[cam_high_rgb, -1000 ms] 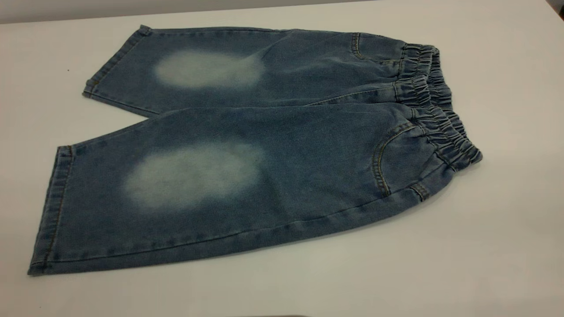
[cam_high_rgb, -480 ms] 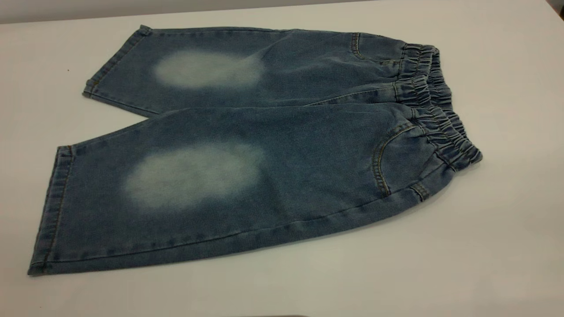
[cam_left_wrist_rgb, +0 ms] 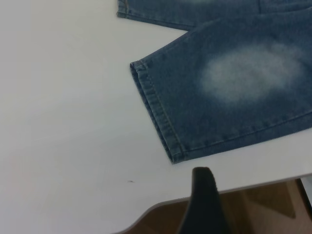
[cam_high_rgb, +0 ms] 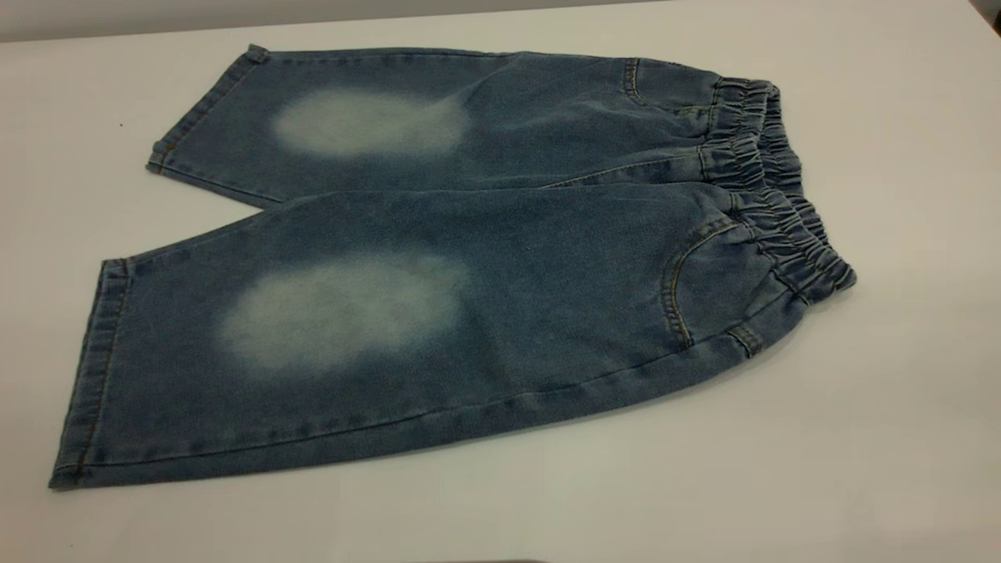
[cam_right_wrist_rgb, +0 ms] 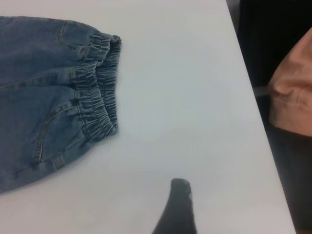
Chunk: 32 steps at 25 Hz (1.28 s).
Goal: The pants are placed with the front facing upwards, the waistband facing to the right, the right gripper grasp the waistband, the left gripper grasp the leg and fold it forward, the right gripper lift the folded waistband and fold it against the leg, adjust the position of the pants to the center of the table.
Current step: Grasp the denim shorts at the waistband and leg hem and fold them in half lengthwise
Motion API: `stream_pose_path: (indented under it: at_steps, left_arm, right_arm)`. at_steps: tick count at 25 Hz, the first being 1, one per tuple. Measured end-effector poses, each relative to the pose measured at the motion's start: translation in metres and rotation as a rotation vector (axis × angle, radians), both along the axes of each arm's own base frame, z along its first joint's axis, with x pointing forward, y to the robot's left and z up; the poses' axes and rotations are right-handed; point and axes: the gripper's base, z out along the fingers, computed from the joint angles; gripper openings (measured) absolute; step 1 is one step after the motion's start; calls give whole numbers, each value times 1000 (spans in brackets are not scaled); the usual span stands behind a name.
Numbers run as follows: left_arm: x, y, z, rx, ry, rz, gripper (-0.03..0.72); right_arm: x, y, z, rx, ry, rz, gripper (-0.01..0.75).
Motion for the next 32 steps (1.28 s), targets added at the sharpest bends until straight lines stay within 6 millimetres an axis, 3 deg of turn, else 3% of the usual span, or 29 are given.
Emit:
stream_pose_path:
  at_steps: [9,16,24,27,32]
  left_arm:
    - [5,2,0,-42,36,47,482]
    - [56,7,15,-73,86,136,482]
    - [127,6,37,-107,178,156,482]
    - [153,3,43,-147,221,154,482]
    - [185,-1,36,-220,259,155,482]
  right_arm:
    - [1,1,0,34,6,-5,566]
    - [18,1,35,44,39,-3,566]
    - [78,6,92,114,60,38,566]
    - [105,12,93,164,63,102,566]
    - [146,28,83,275,132,260,566]
